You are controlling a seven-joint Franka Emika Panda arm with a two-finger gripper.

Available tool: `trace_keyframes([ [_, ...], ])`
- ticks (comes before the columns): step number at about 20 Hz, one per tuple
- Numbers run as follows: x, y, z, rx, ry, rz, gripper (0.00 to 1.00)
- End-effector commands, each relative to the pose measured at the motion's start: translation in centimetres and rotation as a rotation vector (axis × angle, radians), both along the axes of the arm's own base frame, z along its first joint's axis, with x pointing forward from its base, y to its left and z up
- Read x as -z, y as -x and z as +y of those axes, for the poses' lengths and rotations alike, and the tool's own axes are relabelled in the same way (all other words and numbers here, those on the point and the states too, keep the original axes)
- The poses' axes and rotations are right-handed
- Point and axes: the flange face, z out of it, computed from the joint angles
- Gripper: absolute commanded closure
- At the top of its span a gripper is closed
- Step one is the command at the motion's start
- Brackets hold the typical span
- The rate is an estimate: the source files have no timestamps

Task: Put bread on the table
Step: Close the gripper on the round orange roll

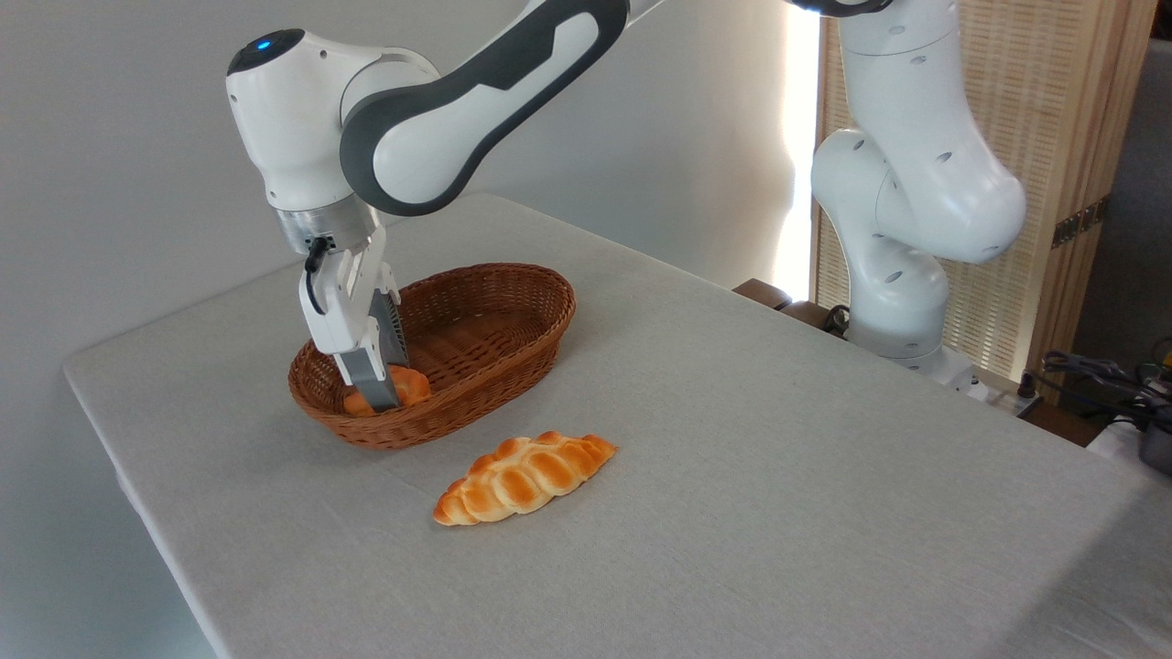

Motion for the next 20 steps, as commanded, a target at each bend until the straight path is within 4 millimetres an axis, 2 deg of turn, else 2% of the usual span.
trace_keyframes([
  [1,0.8,0.2,-0.2,0.008,-0.003,0.005,0.80],
  [13,-0.5,0.4,-0.3,-0.008,0.005,0.007,0.80],
  [15,-2.1,0.5,-0.9,-0.024,0.004,0.013,0.80],
  [20,-4.3,1.4,-1.6,-0.079,-0.010,0.101,0.78],
])
